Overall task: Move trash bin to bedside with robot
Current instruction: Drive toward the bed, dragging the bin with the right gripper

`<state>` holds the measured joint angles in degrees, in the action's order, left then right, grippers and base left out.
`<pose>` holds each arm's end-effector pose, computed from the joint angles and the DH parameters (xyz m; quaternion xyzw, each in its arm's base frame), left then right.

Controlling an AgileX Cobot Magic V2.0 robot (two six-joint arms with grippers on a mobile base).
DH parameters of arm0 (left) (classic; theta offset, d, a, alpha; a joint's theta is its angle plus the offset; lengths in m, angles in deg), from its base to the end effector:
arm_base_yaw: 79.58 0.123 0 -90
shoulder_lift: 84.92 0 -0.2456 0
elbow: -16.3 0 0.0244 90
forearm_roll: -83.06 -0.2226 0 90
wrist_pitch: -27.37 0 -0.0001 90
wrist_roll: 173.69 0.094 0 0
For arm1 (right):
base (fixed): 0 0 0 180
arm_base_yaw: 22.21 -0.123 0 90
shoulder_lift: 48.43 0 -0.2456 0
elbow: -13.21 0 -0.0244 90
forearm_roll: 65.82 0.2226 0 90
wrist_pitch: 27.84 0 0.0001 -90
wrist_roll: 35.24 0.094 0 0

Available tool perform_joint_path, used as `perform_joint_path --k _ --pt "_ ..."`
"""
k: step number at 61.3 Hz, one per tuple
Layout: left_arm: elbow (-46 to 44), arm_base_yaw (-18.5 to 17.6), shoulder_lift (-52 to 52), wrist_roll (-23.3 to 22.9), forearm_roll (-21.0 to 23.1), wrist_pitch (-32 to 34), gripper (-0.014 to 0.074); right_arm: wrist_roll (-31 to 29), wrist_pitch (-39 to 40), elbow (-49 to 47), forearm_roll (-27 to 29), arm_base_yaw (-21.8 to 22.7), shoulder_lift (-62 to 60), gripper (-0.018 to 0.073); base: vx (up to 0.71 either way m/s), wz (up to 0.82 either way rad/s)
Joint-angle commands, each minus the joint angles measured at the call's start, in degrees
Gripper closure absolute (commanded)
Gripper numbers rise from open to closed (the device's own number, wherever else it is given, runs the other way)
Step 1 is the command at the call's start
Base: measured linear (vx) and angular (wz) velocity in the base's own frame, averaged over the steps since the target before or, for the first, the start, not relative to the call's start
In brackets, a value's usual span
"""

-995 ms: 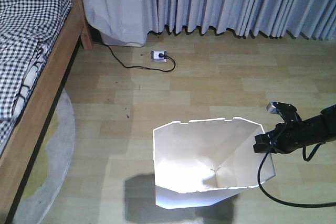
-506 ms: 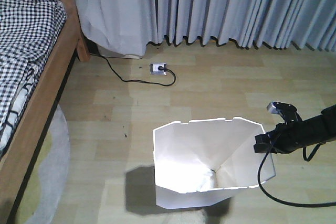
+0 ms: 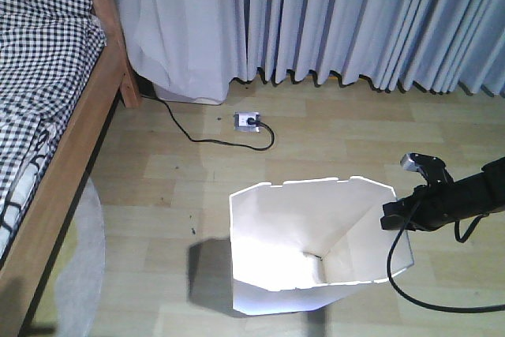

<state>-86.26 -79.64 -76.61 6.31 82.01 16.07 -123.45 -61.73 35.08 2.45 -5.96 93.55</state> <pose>0.0704 0.0003 0.1877 0.0059 0.7492 0.0069 0.6623 0.2842 -0.0321 -0.0131 -0.0690 0.9605 0.2462 0.1094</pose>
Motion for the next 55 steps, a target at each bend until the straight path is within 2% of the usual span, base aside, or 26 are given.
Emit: perform_joint_path --k 1,55 --pt "1.1 -0.1 -0.8 0.0 0.2 3.9 0.0603 0.1 -12.0 -0.7 3.5 0.2 -3.9 0.0564 0.23 0.04" --pt "1.1 -0.1 -0.8 0.0 0.2 3.9 0.0603 0.1 -12.1 -0.7 3.5 0.2 -3.9 0.0564 0.22 -0.04"
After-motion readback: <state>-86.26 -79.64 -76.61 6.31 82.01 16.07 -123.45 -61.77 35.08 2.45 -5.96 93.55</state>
